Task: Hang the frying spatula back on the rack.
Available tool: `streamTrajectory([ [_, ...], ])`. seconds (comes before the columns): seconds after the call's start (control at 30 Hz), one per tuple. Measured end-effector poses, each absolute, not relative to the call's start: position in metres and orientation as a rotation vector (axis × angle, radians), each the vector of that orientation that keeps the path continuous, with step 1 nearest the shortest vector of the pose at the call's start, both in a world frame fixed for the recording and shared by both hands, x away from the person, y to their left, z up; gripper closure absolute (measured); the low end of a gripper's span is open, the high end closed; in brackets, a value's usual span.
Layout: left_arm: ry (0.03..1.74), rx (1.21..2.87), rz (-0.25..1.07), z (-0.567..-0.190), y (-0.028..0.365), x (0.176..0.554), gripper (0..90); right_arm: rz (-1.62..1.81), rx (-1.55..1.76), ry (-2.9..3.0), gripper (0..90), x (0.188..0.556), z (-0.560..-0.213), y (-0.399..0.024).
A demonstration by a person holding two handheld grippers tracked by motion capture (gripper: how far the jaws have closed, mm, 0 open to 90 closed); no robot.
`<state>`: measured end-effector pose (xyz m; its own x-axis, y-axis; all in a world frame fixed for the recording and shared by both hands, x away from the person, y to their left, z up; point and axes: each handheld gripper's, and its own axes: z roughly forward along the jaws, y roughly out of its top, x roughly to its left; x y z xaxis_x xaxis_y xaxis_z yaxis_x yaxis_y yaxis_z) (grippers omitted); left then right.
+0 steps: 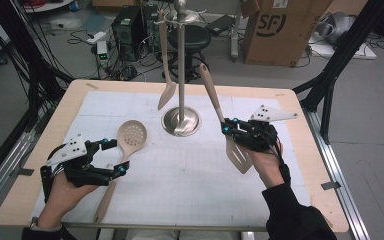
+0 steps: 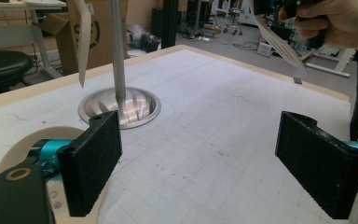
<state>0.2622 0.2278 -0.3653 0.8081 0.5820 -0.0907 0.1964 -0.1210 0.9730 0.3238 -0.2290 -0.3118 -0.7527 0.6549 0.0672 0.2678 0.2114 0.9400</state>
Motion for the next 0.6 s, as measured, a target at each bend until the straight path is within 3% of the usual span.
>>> streamTrajectory([
  [0.6,0.613,1.684,0.365,-0.365,0.229,0.262,15.1,1.680,0.783,2.137,78.3,0.342,-0.290,-0.232],
])
